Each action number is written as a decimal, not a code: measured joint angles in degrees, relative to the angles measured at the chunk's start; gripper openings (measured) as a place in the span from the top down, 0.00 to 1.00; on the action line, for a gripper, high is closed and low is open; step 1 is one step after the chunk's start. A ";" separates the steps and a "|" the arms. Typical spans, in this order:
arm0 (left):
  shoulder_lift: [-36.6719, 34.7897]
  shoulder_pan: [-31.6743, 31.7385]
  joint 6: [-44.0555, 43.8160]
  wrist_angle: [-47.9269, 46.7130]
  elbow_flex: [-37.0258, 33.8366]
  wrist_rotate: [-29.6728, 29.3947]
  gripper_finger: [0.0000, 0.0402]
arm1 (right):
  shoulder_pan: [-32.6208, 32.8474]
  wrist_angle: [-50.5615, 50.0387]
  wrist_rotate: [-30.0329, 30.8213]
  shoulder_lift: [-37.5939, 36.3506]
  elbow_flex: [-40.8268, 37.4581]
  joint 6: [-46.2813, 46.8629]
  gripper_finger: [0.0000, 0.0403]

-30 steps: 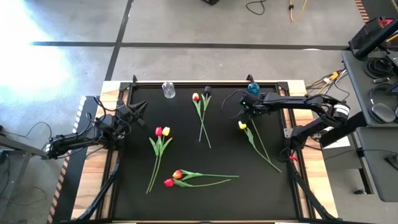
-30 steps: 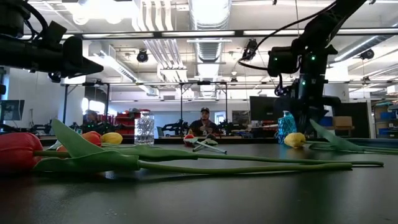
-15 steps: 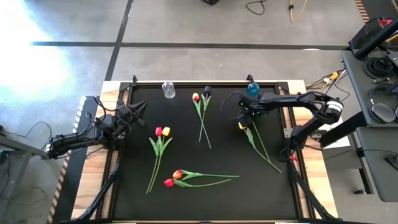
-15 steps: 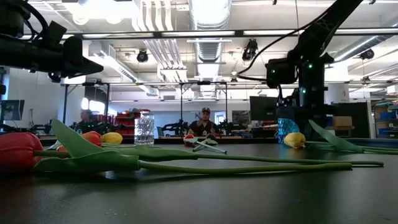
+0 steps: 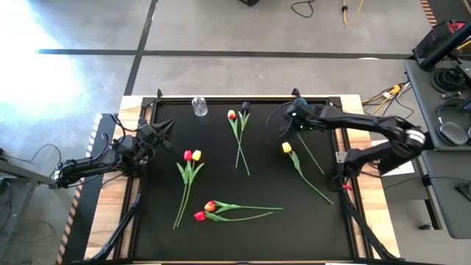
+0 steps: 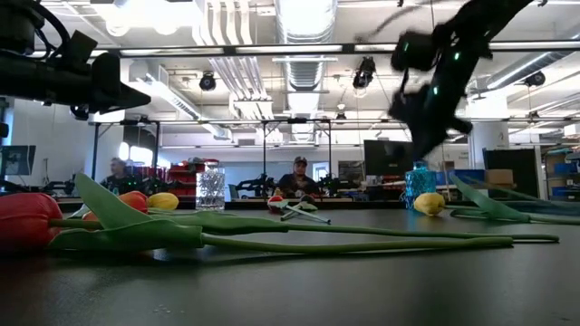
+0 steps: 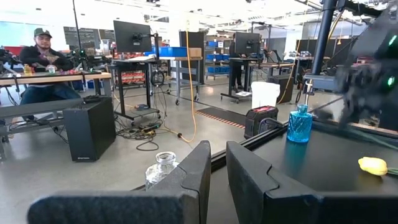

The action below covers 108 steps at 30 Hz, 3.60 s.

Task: Sort flowers into vase by color
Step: Put the bottom black flower into the blue vase

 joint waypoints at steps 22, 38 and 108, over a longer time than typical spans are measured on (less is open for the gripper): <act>0.02 0.00 -0.02 0.00 0.00 0.00 0.91 | 3.30 46.61 26.73 -18.90 -0.50 -34.80 0.97; 0.00 -0.01 -0.01 0.00 0.00 0.01 0.91 | -2.80 56.73 26.96 -14.96 -0.52 -37.71 0.97; 0.02 -0.01 -0.02 0.00 0.00 0.01 0.91 | -2.98 59.43 39.14 -8.46 -11.67 -34.89 0.92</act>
